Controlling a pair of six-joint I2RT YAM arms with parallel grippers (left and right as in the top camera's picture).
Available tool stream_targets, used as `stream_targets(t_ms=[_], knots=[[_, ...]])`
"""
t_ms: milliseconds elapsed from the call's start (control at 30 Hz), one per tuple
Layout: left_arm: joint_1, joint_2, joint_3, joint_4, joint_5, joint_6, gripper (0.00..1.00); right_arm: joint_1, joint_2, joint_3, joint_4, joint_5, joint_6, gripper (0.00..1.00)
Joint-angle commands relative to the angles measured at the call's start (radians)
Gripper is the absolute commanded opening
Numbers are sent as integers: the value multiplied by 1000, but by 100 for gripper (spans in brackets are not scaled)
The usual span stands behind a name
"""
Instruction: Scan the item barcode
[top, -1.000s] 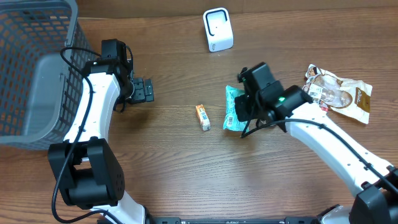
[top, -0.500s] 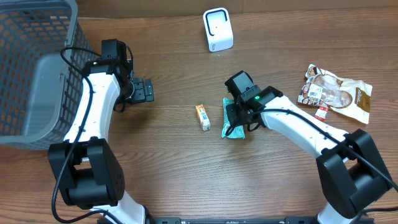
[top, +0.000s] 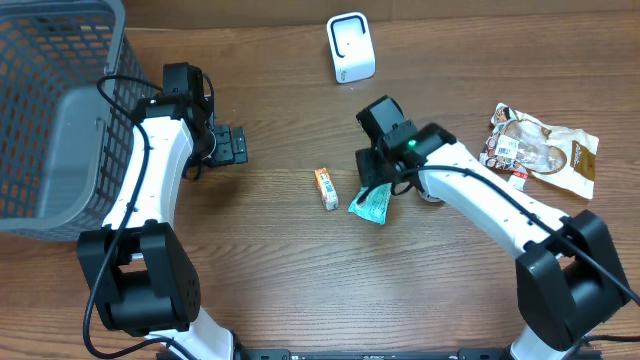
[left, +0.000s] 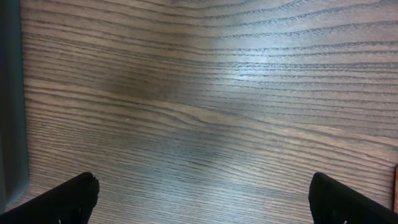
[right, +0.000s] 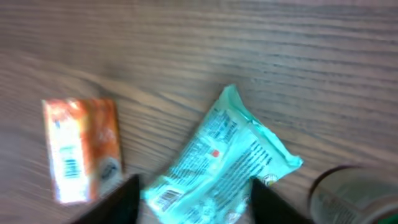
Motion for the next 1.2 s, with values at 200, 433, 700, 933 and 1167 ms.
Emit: stream_targets(t_ms=[200,433,700,933,1167], knots=[[-2,5,2,2,-5,19,100,3,5,-34,-27,-25,112,19],[-2,5,2,2,-5,19,100,3,8,-136,84,4,154,15],[-2,5,2,2,-5,19,100,3,13,-210,141,86,202,14],[-2,5,2,2,-5,19,100,16,16,-245,198,83,201,15],[-2,5,2,2,-5,19,100,16,16,-273,227,82,201,14]])
